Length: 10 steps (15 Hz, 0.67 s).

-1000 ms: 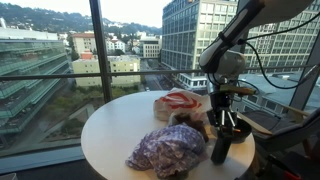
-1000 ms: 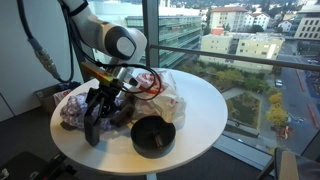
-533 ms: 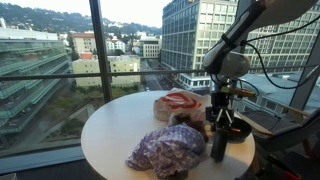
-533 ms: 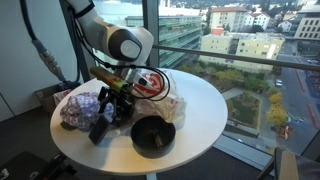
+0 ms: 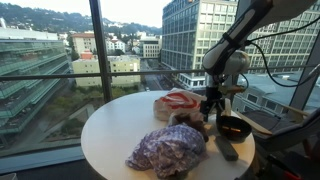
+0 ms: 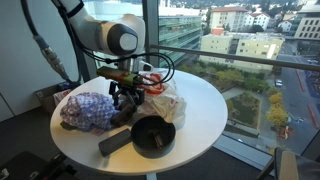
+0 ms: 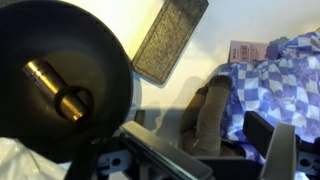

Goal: Remove the objects in the white bag

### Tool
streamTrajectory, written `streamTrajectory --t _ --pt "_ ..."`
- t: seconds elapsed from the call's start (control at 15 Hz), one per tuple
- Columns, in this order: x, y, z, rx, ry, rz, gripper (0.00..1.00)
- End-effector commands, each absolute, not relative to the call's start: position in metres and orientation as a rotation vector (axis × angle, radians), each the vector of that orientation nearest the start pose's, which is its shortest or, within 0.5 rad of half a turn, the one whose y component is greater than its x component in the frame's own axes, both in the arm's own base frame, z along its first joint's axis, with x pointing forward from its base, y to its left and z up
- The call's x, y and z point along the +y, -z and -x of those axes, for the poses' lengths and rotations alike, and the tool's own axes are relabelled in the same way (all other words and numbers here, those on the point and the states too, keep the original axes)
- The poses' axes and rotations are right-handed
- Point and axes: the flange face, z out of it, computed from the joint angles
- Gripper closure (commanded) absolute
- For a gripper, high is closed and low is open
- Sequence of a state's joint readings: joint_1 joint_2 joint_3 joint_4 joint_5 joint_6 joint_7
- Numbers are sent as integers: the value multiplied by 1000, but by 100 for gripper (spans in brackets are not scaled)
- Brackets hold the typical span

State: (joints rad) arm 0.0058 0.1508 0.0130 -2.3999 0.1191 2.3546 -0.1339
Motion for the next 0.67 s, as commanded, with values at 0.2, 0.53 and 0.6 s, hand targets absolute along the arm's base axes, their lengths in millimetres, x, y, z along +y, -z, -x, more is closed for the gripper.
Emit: streamTrajectory --t 0.2,0.53,0.6 --pt "42 -284 -493 -229 -48 3072 0" --pt "42 -279 -495 -212 -70 3062 0" --pt "42 -278 -494 -211 -76 3062 0"
